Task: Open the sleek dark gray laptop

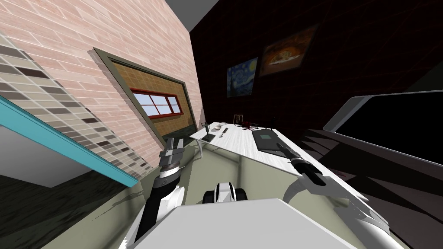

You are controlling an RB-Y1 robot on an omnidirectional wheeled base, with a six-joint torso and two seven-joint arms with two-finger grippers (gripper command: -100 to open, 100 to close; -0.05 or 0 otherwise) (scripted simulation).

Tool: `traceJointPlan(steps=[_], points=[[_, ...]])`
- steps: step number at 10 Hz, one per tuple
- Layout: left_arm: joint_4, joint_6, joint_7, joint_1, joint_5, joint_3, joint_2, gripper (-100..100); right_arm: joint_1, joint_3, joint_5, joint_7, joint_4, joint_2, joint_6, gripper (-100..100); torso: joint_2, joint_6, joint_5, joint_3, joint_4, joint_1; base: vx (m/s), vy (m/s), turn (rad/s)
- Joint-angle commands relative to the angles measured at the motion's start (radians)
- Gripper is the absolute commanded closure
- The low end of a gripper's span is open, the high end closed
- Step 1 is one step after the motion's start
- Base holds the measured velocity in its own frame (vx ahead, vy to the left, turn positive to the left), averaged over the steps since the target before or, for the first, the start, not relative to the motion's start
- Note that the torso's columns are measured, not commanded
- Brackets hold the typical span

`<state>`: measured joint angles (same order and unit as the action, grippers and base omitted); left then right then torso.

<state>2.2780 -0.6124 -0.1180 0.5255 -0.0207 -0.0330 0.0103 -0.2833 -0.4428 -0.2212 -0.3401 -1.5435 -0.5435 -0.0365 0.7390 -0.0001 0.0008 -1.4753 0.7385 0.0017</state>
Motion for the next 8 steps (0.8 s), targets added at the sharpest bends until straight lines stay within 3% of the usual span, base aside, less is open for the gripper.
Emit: traceJointPlan(steps=[1,3,4,5,8], points=[[0.000,0.000,0.000,0.000,0.000,0.000,0.000,0,-0.009,-0.002,0.025,0.031,-0.034,-0.057,0.062,-100,-0.001,0.000,-0.001,0.000,0.000,-0.001,-0.041,0.032,0.058],[0.000,0.000,0.000,0.000,0.000,0.000,0.000,0,-0.014,-0.003,0.039,0.047,-0.050,-0.088,0.094,-100,-0.001,0.000,-0.001,-0.001,0.000,-0.002,-0.041,0.022,0.053],[0.000,0.000,0.000,0.000,0.000,0.000,0.000,0,-0.010,-0.002,0.034,0.040,-0.045,-0.077,0.083,-100,-0.001,0.000,-0.001,-0.001,-0.001,-0.002,-0.016,0.007,0.009],[0.000,0.000,0.000,0.000,0.000,0.000,0.000,0,-0.010,-0.002,0.034,0.042,-0.047,-0.078,0.087,0,-0.002,0.000,-0.001,-0.001,-0.001,-0.003,0.000,0.000,0.000],[0.000,0.000,0.000,0.000,0.000,0.000,0.000,0,-0.010,-0.002,0.034,0.042,-0.047,-0.078,0.087,0,-0.001,0.000,-0.001,-0.001,-0.001,-0.002,0.000,0.000,0.000]])
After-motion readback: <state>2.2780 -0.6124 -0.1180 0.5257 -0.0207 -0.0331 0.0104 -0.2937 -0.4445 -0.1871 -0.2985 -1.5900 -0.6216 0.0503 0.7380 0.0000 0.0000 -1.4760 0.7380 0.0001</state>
